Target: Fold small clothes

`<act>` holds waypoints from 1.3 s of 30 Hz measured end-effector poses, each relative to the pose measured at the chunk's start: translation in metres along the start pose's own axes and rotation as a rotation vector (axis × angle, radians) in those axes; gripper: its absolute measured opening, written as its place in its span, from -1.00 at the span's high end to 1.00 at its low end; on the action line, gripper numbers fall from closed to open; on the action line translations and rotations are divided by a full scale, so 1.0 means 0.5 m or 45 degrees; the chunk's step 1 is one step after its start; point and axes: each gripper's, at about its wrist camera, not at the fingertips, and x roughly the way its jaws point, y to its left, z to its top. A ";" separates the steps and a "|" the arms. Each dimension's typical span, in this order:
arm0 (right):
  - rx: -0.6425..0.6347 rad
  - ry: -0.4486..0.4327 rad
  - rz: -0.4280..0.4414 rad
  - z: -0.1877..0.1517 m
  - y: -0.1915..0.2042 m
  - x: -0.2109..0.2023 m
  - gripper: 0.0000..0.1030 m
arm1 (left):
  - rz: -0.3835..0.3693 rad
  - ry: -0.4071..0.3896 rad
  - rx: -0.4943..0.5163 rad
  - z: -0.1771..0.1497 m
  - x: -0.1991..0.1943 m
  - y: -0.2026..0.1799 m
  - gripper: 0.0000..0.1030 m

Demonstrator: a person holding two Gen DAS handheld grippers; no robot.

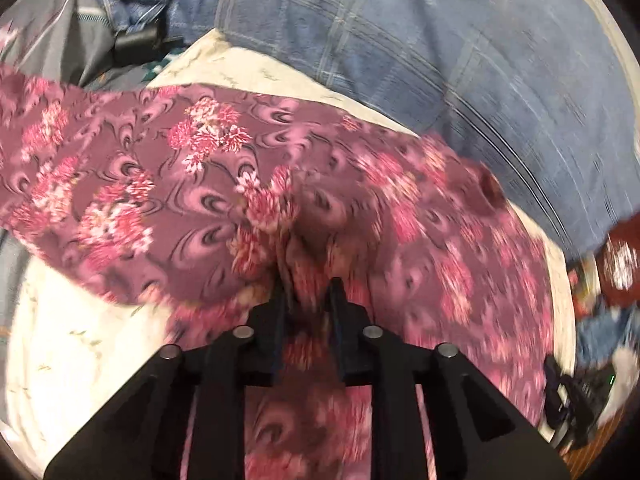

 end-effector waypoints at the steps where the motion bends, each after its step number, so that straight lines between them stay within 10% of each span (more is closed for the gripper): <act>1: -0.015 -0.002 -0.012 -0.005 0.007 -0.012 0.76 | -0.009 -0.013 0.025 -0.010 -0.020 0.002 0.48; 7: -0.255 -0.088 0.028 -0.007 0.116 -0.041 0.58 | -0.133 -0.170 0.005 -0.006 -0.125 -0.001 -0.15; 13: -0.442 -0.044 -0.084 -0.018 0.185 0.068 0.45 | -0.041 -0.070 0.073 0.041 -0.022 -0.057 -0.17; 15: -0.497 0.009 -0.168 -0.035 0.167 0.114 0.14 | -0.011 0.047 0.013 0.037 0.058 -0.039 -0.16; 18: -0.598 -0.055 -0.143 -0.072 0.148 0.117 0.12 | -0.075 -0.051 0.066 0.024 0.055 -0.047 -0.60; 24: -0.623 -0.060 -0.151 -0.074 0.151 0.121 0.06 | -0.132 -0.048 0.063 0.029 0.015 -0.034 -0.64; 39: -0.626 -0.068 -0.153 -0.077 0.156 0.120 0.05 | -0.032 -0.330 -0.751 0.117 -0.268 0.579 -0.64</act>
